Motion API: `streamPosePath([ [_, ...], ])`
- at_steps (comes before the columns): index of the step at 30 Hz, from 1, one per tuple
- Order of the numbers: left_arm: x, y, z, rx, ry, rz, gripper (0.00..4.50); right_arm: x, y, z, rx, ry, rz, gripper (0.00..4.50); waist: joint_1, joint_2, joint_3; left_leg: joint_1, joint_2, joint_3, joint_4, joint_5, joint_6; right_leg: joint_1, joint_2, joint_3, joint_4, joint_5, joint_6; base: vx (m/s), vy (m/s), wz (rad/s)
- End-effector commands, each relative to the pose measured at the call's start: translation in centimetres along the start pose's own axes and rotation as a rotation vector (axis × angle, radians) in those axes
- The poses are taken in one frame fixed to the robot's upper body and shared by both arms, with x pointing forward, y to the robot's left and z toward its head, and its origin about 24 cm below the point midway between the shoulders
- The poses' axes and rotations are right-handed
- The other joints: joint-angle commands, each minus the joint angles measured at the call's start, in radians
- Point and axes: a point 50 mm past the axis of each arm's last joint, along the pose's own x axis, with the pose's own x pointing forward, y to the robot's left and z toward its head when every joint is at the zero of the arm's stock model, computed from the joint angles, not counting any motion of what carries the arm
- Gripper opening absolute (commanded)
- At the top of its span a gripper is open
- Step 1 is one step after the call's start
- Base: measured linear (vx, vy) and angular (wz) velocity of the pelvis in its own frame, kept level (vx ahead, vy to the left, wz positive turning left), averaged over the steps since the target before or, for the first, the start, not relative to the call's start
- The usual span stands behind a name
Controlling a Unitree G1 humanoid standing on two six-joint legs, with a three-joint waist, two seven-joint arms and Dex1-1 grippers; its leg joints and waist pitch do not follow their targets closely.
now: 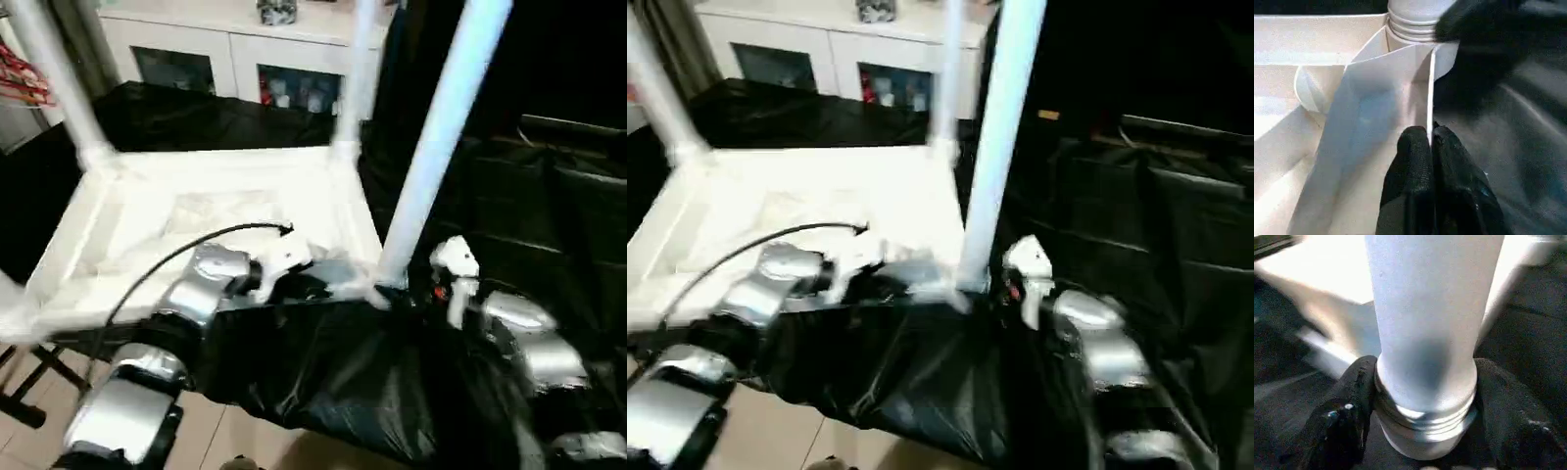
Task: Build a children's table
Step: Rotate leg to tighten
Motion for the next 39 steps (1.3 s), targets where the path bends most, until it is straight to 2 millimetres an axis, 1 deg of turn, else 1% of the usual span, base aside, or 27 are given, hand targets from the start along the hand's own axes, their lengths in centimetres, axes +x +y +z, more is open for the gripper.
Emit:
streamPosePath([
  [1, 2.8, -0.7, 3.7, 0.027, -0.119, 0.039, 0.0, 3.0, 3.5, -0.4, 0.022, 0.013, 0.08, 2.72, -0.005, -0.009, -0.054, 0.006, 0.026, -0.011, -0.068, -0.255, 0.014, 0.042, -0.086, 0.047, -0.1, -0.364, -0.151, 0.0, 0.0, 0.0],
  [3, 3.7, -0.9, 4.2, 0.019, -0.124, 0.078, 0.0, 3.9, 3.2, -0.3, 0.052, 0.003, -0.052, 2.72, -0.007, -0.01, -0.057, 0.003, 0.024, -0.011, -0.065, -0.225, 0.025, 0.046, -0.085, 0.048, -0.095, -0.313, -0.157, 0.0, 0.0, 0.0],
  [4, 4.2, -1.2, 4.5, 0.014, -0.13, 0.09, 0.0, 4.5, 3.0, -0.3, 0.089, -0.001, -0.146, 2.72, -0.007, -0.004, -0.059, 0.002, 0.025, -0.011, -0.064, -0.216, 0.026, 0.047, -0.086, 0.049, -0.092, -0.293, -0.162, 0.0, 0.0, 0.0],
  [5, 4.3, -1.2, 4.5, 0.012, -0.132, 0.094, 0.0, 4.6, 2.9, -0.2, 0.103, -0.004, -0.171, 2.72, -0.012, -0.006, -0.06, -0.001, 0.024, -0.011, -0.065, -0.203, 0.025, 0.048, -0.084, 0.049, -0.089, -0.261, -0.17, 0.0, 0.0, 0.0],
  [6, 4.8, -1.5, 4.8, 0.004, -0.14, 0.114, 0.0, 5.2, 2.7, -0.1, 0.16, -0.012, -0.264, 2.72, -0.01, -0.002, -0.063, 0.0, 0.024, -0.009, -0.062, -0.189, 0.03, 0.048, -0.085, 0.05, -0.085, -0.228, -0.177, 0.0, 0.0, 0.0],
  [7, 5.1, -1.7, 5.0, 0.008, -0.144, 0.117, 0.0, 5.6, 2.8, 0.2, 0.196, -0.038, -0.276, 2.72, -0.013, 0.0, -0.062, -0.001, 0.025, -0.01, -0.063, -0.185, 0.031, 0.047, -0.084, 0.05, -0.085, -0.215, -0.181, 0.0, 0.0, 0.0],
  [9, 5.3, -2.0, 5.1, 0.012, -0.148, 0.115, 0.0, 6.0, 3.1, 0.5, 0.206, -0.061, -0.281, 2.72, -0.015, -0.001, -0.065, -0.002, 0.023, -0.008, -0.06, -0.175, 0.038, 0.051, -0.083, 0.048, -0.081, -0.174, -0.193, 0.0, 0.0, 0.0],
  [10, 5.5, -2.3, 5.2, 0.02, -0.153, 0.105, 0.0, 6.4, 3.6, 0.9, 0.197, -0.091, -0.269, 2.72, -0.015, -0.001, -0.065, -0.004, 0.023, -0.008, -0.06, -0.167, 0.051, 0.053, -0.082, 0.048, -0.079, -0.138, -0.2, 0.0, 0.0, 0.0],
  [12, 5.5, -2.5, 5.1, 0.022, -0.156, 0.094, 0.0, 6.6, 4.0, 1.2, 0.188, -0.107, -0.243, 2.72, -0.015, 0.0, -0.064, -0.003, 0.023, -0.008, -0.06, -0.171, 0.054, 0.053, -0.083, 0.048, -0.08, -0.138, -0.203, 0.0, 0.0, 0.0],
  [13, 5.4, -2.5, 5.0, 0.026, -0.158, 0.085, 0.0, 6.6, 4.1, 1.2, 0.19, -0.117, -0.222, 3.07, -0.015, -0.003, -0.062, -0.003, 0.023, -0.008, -0.062, -0.18, 0.057, 0.054, -0.083, 0.047, -0.081, -0.151, -0.203, 0.0, 0.0, 0.0],
  [15, 5.0, -2.3, 4.6, 0.03, -0.157, 0.076, 0.0, 6.3, 4.0, 1.3, 0.178, -0.131, -0.174, 3.07, -0.015, -0.003, -0.06, -0.003, 0.024, -0.008, -0.063, -0.197, 0.061, 0.055, -0.085, 0.048, -0.085, -0.191, -0.195, 0.0, 0.0, 0.0],
  [17, 4.5, -2.1, 4.3, 0.031, -0.153, 0.071, 0.0, 6.0, 3.6, 1.2, 0.149, -0.123, -0.17, 3.49, -0.017, -0.003, -0.06, -0.004, 0.025, -0.008, -0.063, -0.197, 0.061, 0.054, -0.084, 0.048, -0.086, -0.196, -0.194, 0.0, 0.0, 0.0],
  [19, 4.2, -2.0, 4.1, 0.033, -0.15, 0.064, 0.0, 5.8, 3.2, 1.2, 0.119, -0.114, -0.172, 3.5, -0.018, -0.002, -0.061, -0.003, 0.025, -0.008, -0.063, -0.194, 0.064, 0.054, -0.084, 0.048, -0.084, -0.187, -0.198, 0.0, 0.0, 0.0],
  [20, 3.9, -1.9, 3.8, 0.034, -0.147, 0.054, 0.0, 5.4, 2.8, 1.1, 0.091, -0.108, -0.164, 3.63, -0.019, -0.002, -0.061, -0.005, 0.024, -0.008, -0.063, -0.189, 0.065, 0.055, -0.084, 0.048, -0.084, -0.183, -0.199, 0.0, 0.0, 0.0],
  [21, 3.2, -1.7, 3.3, 0.039, -0.14, 0.031, 0.0, 4.7, 2.0, 1.1, 0.047, -0.099, -0.125, 3.63, -0.019, -0.003, -0.063, -0.006, 0.024, -0.008, -0.061, -0.178, 0.068, 0.058, -0.084, 0.047, -0.081, -0.17, -0.203, 0.0, 0.0, 0.0],
  [22, 3.1, -1.7, 3.3, 0.039, -0.139, 0.029, 0.0, 4.6, 2.0, 1.2, 0.044, -0.098, -0.122, 3.63, -0.019, -0.003, -0.064, -0.007, 0.023, -0.008, -0.06, -0.173, 0.072, 0.058, -0.083, 0.047, -0.08, -0.16, -0.206, 0.0, 0.0, 0.0],
  [23, 2.8, -1.6, 3.1, 0.042, -0.138, 0.018, 0.0, 4.4, 1.7, 1.2, 0.029, -0.096, -0.101, 3.63, -0.019, -0.004, -0.063, -0.01, 0.023, -0.006, -0.057, -0.159, 0.089, 0.057, -0.082, 0.048, -0.079, -0.131, -0.217, 0.0, 0.0, 0.0],
  [25, 2.6, -1.5, 3.0, 0.044, -0.133, 0.005, 0.0, 4.1, 1.5, 1.2, 0.006, -0.088, -0.073, 3.63, -0.018, -0.002, -0.061, -0.008, 0.022, -0.005, -0.057, -0.165, 0.091, 0.055, -0.084, 0.047, -0.082, -0.161, -0.213, 0.0, 0.0, 0.0],
  [27, 1.6, -1.3, 2.4, 0.062, -0.109, -0.034, 0.0, 3.1, 1.2, 1.2, -0.059, -0.06, 0.04, 3.63, -0.013, -0.002, -0.06, -0.007, 0.023, -0.004, -0.057, -0.173, 0.09, 0.056, -0.084, 0.046, -0.085, -0.199, -0.208, 0.0, 0.0, 0.0],
  [28, 1.6, -1.3, 2.4, 0.062, -0.109, -0.034, 0.0, 3.1, 1.2, 1.2, -0.059, -0.06, 0.04, 3.63, -0.012, -0.005, -0.059, -0.008, 0.023, -0.004, -0.057, -0.174, 0.093, 0.057, -0.082, 0.045, -0.085, -0.206, -0.204, 0.0, 0.0, 0.0],
  [29, 1.2, -1.1, 2.2, 0.067, -0.099, -0.044, 0.0, 2.6, 1.1, 1.1, -0.079, -0.049, 0.099, 3.63, -0.009, 0.0, -0.058, -0.007, 0.027, -0.003, -0.057, -0.179, 0.092, 0.052, -0.082, 0.045, -0.086, -0.218, -0.199, 0.0, 0.0, 0.0],
  [30, 0.8, -0.9, 2.0, 0.071, -0.092, -0.055, 0.0, 2.2, 1.2, 1.1, -0.092, -0.038, 0.155, 3.63, -0.005, -0.002, -0.06, -0.005, 0.028, -0.004, -0.057, -0.18, 0.092, 0.053, -0.082, 0.045, -0.084, -0.216, -0.196, 0.0, 0.0, 0.0],
  [32, 0.4, -0.8, 1.8, 0.079, -0.086, -0.077, 0.0, 1.7, 1.3, 1.0, -0.093, -0.025, 0.229, 3.63, 0.002, -0.001, -0.061, -0.006, 0.031, -0.003, -0.056, -0.173, 0.099, 0.053, -0.081, 0.046, -0.079, -0.18, -0.203, 0.0, 0.0, 0.0],
  [35, -0.4, -0.8, 1.6, 0.088, -0.076, -0.129, 0.0, 0.7, 1.8, 0.7, -0.115, 0.016, 0.371, 3.63, 0.007, -0.003, -0.063, -0.008, 0.03, -0.004, -0.054, -0.164, 0.104, 0.055, -0.082, 0.045, -0.075, -0.161, -0.209, 0.0, 0.0, 0.0],
  [36, -0.9, -0.7, 1.4, 0.089, -0.067, -0.156, 0.0, 0.3, 2.1, 0.5, -0.126, 0.041, 0.439, 3.63, 0.006, -0.003, -0.062, -0.008, 0.031, -0.004, -0.055, -0.167, 0.105, 0.053, -0.082, 0.044, -0.075, -0.162, -0.211, 0.0, 0.0, 0.0],
  [38, -1.3, -0.6, 1.2, 0.091, -0.06, -0.174, 0.0, 0.0, 2.4, 0.4, -0.127, 0.055, 0.482, 3.63, 0.008, -0.004, -0.061, -0.009, 0.03, -0.004, -0.055, -0.167, 0.106, 0.054, -0.081, 0.044, -0.077, -0.174, -0.207, 0.0, 0.0, 0.0],
  [39, -1.3, -0.6, 1.2, 0.092, -0.059, -0.178, 0.0, 0.0, 2.4, 0.4, -0.126, 0.057, 0.49, 3.46, 0.009, -0.004, -0.062, -0.009, 0.031, -0.004, -0.055, -0.168, 0.104, 0.053, -0.083, 0.044, -0.077, -0.177, -0.206, 0.0, 0.0, 0.0],
])
